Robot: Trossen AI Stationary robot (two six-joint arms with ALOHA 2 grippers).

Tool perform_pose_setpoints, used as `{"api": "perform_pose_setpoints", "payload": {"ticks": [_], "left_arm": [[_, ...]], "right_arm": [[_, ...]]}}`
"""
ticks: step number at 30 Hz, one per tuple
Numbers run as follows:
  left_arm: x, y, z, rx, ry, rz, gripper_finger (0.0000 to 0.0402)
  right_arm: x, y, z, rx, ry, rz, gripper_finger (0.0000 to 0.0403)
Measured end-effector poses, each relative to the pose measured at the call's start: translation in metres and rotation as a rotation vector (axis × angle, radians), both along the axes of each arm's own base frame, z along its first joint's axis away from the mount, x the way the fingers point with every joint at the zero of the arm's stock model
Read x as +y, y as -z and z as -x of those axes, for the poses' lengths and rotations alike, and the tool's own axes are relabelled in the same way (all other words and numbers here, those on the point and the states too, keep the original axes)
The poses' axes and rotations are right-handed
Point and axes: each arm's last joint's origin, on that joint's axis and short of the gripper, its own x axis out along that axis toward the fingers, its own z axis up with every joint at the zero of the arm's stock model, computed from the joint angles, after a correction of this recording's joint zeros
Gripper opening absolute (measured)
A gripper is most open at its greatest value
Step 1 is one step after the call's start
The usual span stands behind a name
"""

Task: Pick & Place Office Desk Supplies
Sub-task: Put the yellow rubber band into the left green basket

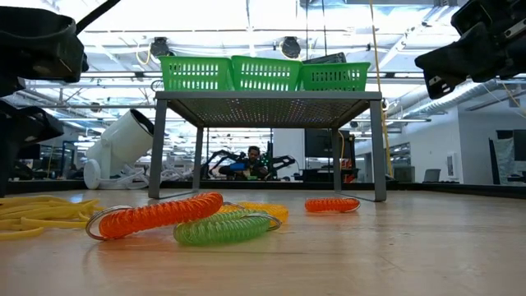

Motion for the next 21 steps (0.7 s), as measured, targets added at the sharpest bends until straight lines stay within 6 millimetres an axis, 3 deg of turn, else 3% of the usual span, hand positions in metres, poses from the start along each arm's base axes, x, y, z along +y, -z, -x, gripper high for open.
{"api": "perform_pose_setpoints", "payload": {"ticks": [5, 14, 21], "left_arm": [[0.001, 0.0, -0.001, -0.027, -0.039, -0.03, 0.0088], [0.002, -0.004, -0.003, -0.045, -0.013, -0.034, 0.0012], [0.006, -0.029, -0.001, -0.128, -0.028, 0.031, 0.0011]], "right_arm": [[0.0, 0.003, 0.0, 0.007, 0.0, 0.001, 0.0], [0.0, 0.006, -0.001, -0.032, 0.003, -0.003, 0.0], [0.0, 0.006, -0.001, -0.034, 0.004, -0.003, 0.0]]}}
